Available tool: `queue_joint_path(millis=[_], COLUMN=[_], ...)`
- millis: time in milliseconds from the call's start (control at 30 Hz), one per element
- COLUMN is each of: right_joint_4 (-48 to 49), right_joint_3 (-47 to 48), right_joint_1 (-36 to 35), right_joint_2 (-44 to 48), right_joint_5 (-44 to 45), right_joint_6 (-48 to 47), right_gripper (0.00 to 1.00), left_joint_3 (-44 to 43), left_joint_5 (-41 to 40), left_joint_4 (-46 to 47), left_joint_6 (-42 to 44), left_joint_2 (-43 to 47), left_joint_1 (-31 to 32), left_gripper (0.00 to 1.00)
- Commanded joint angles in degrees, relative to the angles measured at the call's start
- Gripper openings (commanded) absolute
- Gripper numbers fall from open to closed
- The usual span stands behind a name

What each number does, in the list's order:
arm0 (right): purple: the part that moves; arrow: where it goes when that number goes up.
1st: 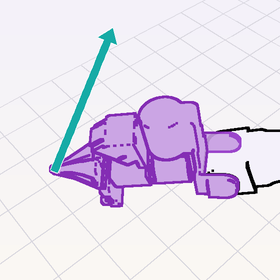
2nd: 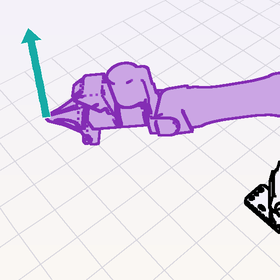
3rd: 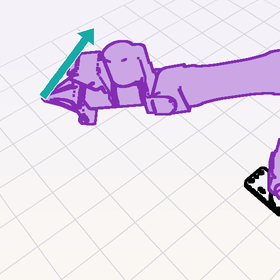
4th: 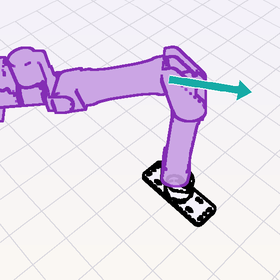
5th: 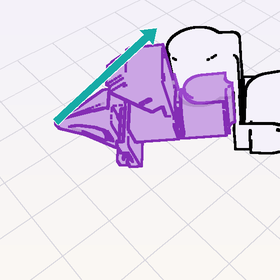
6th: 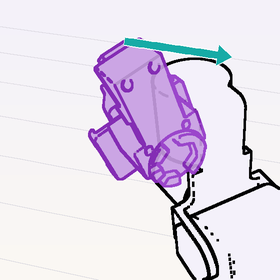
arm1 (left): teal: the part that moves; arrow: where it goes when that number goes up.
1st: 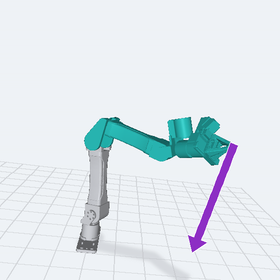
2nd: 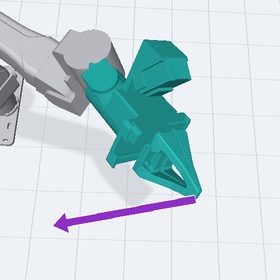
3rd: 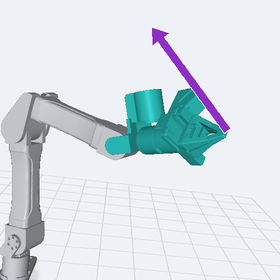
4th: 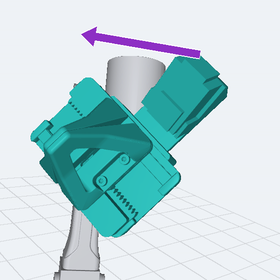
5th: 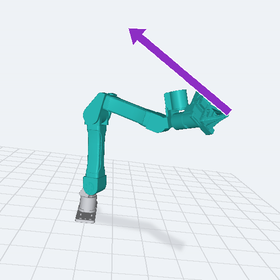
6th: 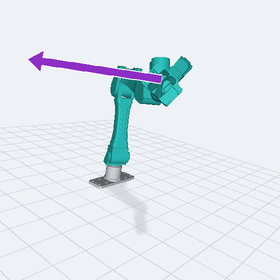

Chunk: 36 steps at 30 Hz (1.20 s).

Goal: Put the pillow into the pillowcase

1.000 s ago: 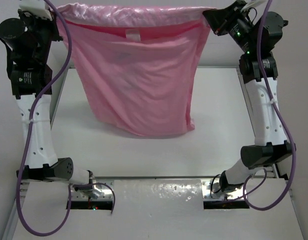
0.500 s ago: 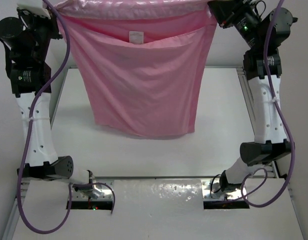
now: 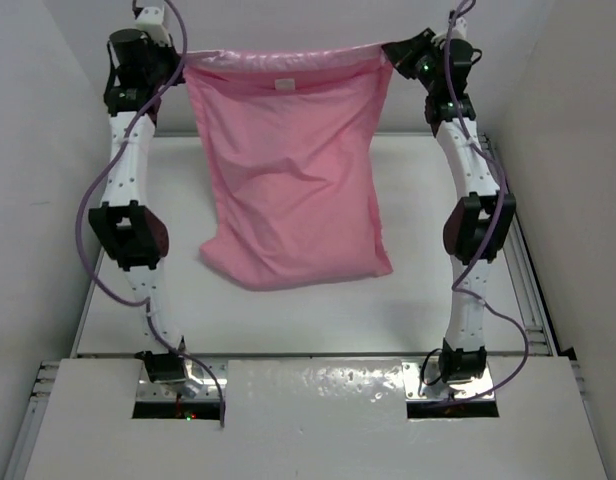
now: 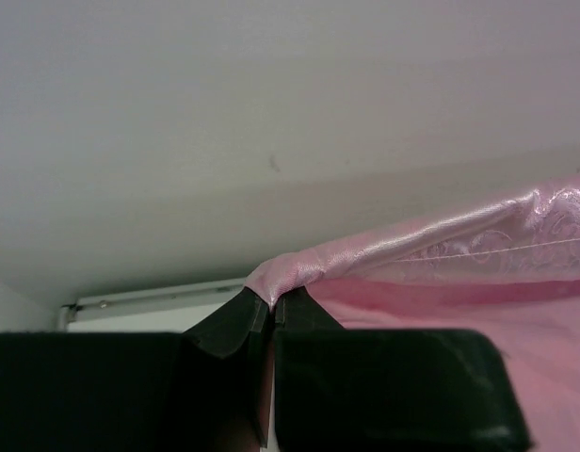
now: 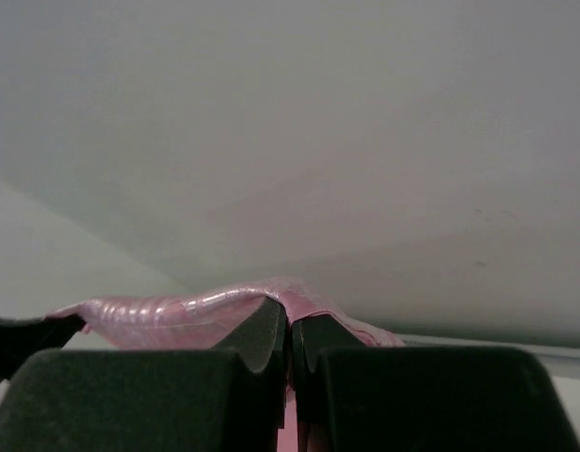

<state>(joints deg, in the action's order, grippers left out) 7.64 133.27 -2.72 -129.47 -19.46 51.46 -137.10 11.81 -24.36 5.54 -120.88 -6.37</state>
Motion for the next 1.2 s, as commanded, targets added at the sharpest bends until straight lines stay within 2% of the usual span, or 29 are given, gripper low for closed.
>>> queue_joint_path(millis=[0, 100, 200, 267, 333, 400, 433, 467, 500, 567, 600, 633, 667, 700, 767, 800, 833, 867, 900, 933, 967, 1000, 1033, 1067, 1100, 1167], right_joint_4=[13.8, 17.0, 19.3, 19.9, 20.6, 20.5, 20.1, 19.3, 18.9, 19.3, 19.6, 19.9, 20.3, 19.8, 15.9, 13.1, 9.6, 0.8, -4.0, -7.3, -14.8, -17.5, -21.7, -23.4, -24.9, -28.3], right_joint_3=[4.5, 4.3, 5.8, 5.7, 1.9, -5.9, -9.4, -12.8, -21.5, -31.7, -42.8, -48.8, -59.9, -64.9, -74.1, -80.7, -83.0, -85.6, -86.6, -87.5, -89.0, -89.6, -89.9, -89.9, -89.6, -87.8], right_joint_1=[1.2, 1.1, 1.1, 1.4, 2.1, 2.5, 2.5, 2.3, 2.0, 0.7, -0.1, -0.8, -1.9, -2.5, -3.9, -4.3, -4.9, -5.1, -5.4, -5.5, -5.5, -5.5, -5.0, -4.9, -4.8, -4.7], right_joint_2=[3.3, 6.8, 10.9, 14.2, 21.1, 26.3, 31.4, 33.9, 36.4, 44.1, 46.7, 49.4, 55.3, 58.7, 69.0, 72.4, 75.6, 81.3, 84.0, 86.4, 88.9, 93.3, 95.3, 98.8, 100.4, 103.8], right_joint_5=[14.0, 16.5, 17.6, 18.2, 17.2, 13.6, 12.1, 8.8, 7.1, 2.4, 0.8, -0.9, -3.5, -4.2, -5.3, -7.7, -8.9, -10.2, -11.1, -10.9, -10.9, -10.6, -10.4, -10.0, -8.6, -5.9], right_joint_6=[0.8, -2.5, -6.5, -10.5, -12.3, -13.6, -13.8, -13.8, -13.4, -12.3, -11.6, -11.6, -11.8, -12.5, -14.6, -19.3, -22.2, -25.4, -31.1, -33.0, -34.1, -35.3, -35.7, -36.3, -36.5, -36.9], right_gripper=[0.0, 0.0, 0.0, 0.0, 0.0, 0.0, 0.0, 0.0, 0.0, 0.0, 0.0, 0.0, 0.0, 0.0, 0.0, 0.0, 0.0, 0.0, 0.0, 0.05, 0.08, 0.12, 0.23, 0.32, 0.39, 0.65], left_joint_3=[-10.6, -4.9, -13.1, -15.4, -17.4, -19.2, -17.9, -15.0, -5.6, 6.3, 17.0, 21.7, 26.2, 33.7, 39.5, 42.1, 45.9, 48.0, 50.3, 55.2, 57.4, 59.3, 62.4, 63.8, 65.0, 68.4], left_joint_5=[-1.2, -2.5, -1.4, 0.6, 4.0, 9.7, 12.2, 14.4, 18.6, 21.3, 24.6, 26.8, 29.6, 30.7, 31.2, 30.9, 30.2, 28.8, 28.0, 27.3, 28.2, 28.7, 29.6, 30.0, 29.9, 24.8], left_joint_4=[11.4, 27.7, 30.8, 35.0, 35.1, 28.3, 20.7, 18.1, 15.6, 10.5, 8.6, 4.3, 1.9, -0.6, -9.4, -12.4, -20.2, -23.6, -28.1, -30.5, -33.0, -36.3, -43.5, -46.5, -51.3, -51.3], left_joint_6=[-4.9, -4.1, -5.0, -5.0, -5.1, -5.0, -5.0, -5.0, -4.8, -4.2, -2.3, -0.4, 1.7, 6.8, 13.5, 20.8, 26.0, 34.2, 36.4, 38.6, 43.4, 46.4, 49.8, 53.7, 55.5, 51.7], left_joint_2=[-1.2, 3.9, 4.6, 7.7, 9.4, 11.8, 13.3, 17.4, 19.7, 28.2, 30.6, 33.4, 38.3, 40.9, 48.4, 50.8, 55.0, 57.1, 59.1, 63.1, 64.9, 66.3, 68.6, 69.7, 71.6, 74.5], left_joint_1=[0.2, 1.4, 1.7, 1.7, 1.9, 1.9, 2.1, 2.4, 2.6, 2.6, 2.3, 1.9, 0.8, -0.1, -3.4, -4.4, -6.3, -6.9, -7.4, -8.0, -8.1, -8.2, -7.8, -7.7, -7.4, -6.0], left_gripper=[0.0, 0.0, 0.0, 0.0, 0.0, 0.0, 0.0, 0.0, 0.0, 0.0, 0.0, 0.0, 0.0, 0.0, 0.0, 0.0, 0.0, 0.0, 0.0, 0.0, 0.0, 0.06, 0.1, 0.17, 0.19, 0.34])
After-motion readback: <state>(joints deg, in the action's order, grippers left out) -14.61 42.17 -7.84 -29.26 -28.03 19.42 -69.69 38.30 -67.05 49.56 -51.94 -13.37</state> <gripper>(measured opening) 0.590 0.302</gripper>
